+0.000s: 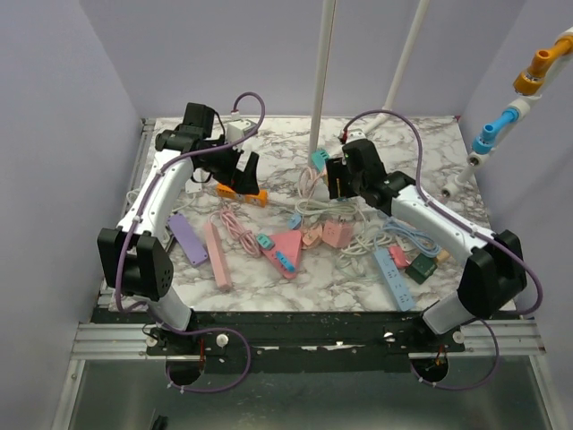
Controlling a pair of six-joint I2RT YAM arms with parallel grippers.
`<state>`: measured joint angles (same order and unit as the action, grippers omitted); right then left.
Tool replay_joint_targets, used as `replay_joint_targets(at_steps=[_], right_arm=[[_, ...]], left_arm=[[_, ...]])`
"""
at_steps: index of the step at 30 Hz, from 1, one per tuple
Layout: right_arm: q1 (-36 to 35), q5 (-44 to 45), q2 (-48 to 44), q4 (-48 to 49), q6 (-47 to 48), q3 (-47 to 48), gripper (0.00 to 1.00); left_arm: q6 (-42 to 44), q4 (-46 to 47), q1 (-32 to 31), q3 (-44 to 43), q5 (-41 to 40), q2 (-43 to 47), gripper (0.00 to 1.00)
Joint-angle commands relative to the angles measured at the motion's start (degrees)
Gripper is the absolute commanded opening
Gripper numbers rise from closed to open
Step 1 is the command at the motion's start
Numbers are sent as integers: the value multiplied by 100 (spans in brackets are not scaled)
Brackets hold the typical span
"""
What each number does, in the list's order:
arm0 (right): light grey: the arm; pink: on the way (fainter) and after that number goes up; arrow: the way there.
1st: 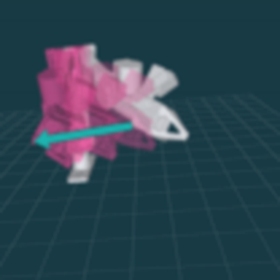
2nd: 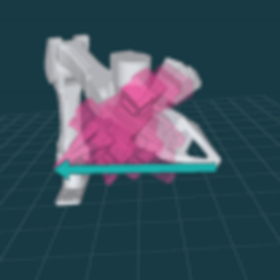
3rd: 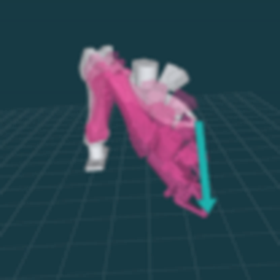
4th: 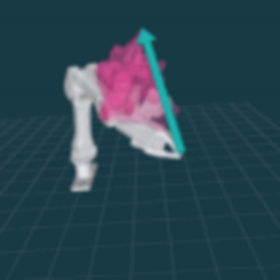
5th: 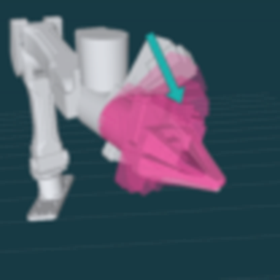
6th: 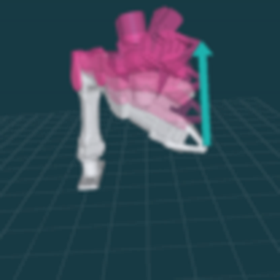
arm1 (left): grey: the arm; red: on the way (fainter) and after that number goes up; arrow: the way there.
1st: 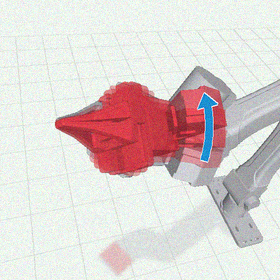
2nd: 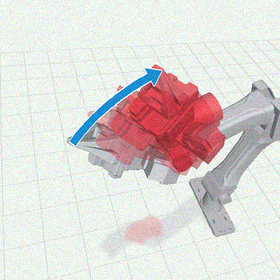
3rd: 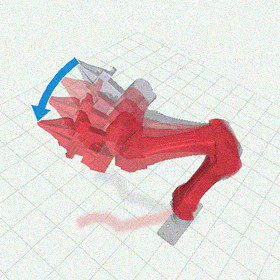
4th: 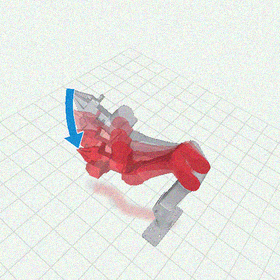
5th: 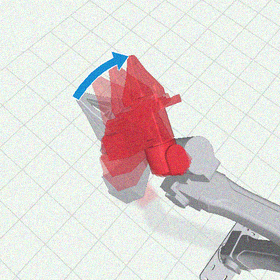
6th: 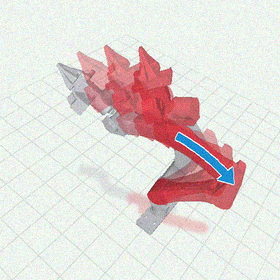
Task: Pull the plug off the socket
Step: Pick up the socket from the center of the board.
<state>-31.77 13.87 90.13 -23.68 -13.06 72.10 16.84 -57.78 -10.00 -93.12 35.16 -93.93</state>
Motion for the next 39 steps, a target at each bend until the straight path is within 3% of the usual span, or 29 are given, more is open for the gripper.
replay_joint_targets(at_steps=[1, 11, 23, 30, 39], right_arm=[[-589, -442, -724, 918, 214, -213, 39], [-1146, -104, -1164, 1087, 228, -738, 39], [-1349, 84, -1181, 1390, 623, -433, 35], [-1367, 66, -1303, 1454, 619, -478, 34], [-1385, -53, -1314, 1666, 602, -461, 33]], left_arm=[[-820, 855, -157, 145, 755, -147, 98], [-1916, 1706, -506, -181, 1445, -847, 99], [-2849, 2066, -494, -373, 2095, -1883, 98], [-2897, 2225, -409, -352, 2068, -2023, 99], [-3653, 3284, -389, -295, 2934, -2220, 98]])
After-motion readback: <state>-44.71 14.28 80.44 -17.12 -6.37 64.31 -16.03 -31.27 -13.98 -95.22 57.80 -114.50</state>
